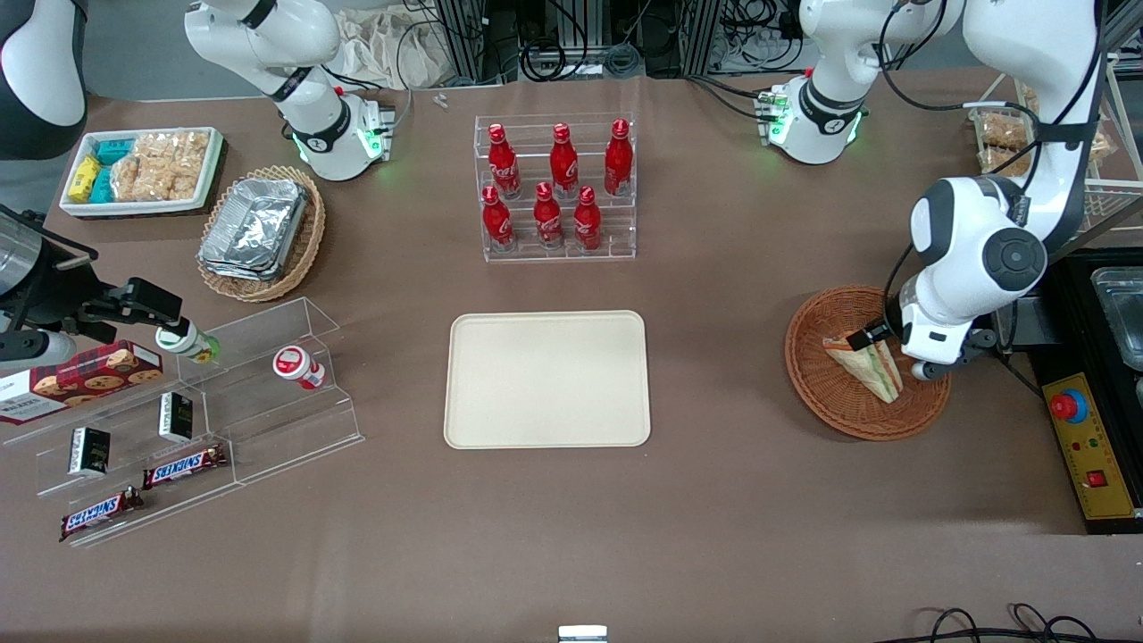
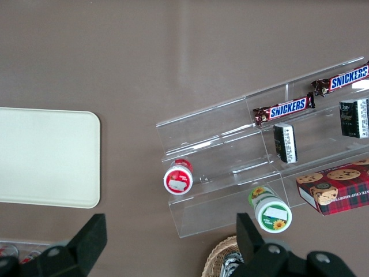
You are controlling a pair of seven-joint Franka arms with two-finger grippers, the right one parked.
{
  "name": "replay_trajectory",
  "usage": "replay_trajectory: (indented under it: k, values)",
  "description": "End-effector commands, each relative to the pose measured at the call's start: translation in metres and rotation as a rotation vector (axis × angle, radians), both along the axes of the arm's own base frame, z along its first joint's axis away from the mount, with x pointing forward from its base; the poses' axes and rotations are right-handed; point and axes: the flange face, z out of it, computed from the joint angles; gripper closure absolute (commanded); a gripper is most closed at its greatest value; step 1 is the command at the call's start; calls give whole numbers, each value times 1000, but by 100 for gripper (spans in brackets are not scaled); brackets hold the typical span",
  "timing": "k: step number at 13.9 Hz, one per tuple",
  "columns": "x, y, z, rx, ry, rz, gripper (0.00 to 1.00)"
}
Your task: Place sandwich from basket to tray
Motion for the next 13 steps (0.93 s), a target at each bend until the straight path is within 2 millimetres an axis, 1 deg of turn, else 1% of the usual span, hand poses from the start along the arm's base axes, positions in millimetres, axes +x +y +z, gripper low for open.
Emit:
replay_trajectory:
  k: [1, 6, 8, 13]
  values:
    - [-6, 2, -13, 15, -13, 12, 0]
    - [4, 4, -37, 15, -49, 35, 0]
    - [8, 3, -37, 17, -67, 74, 0]
    - [8, 3, -37, 18, -67, 76, 0]
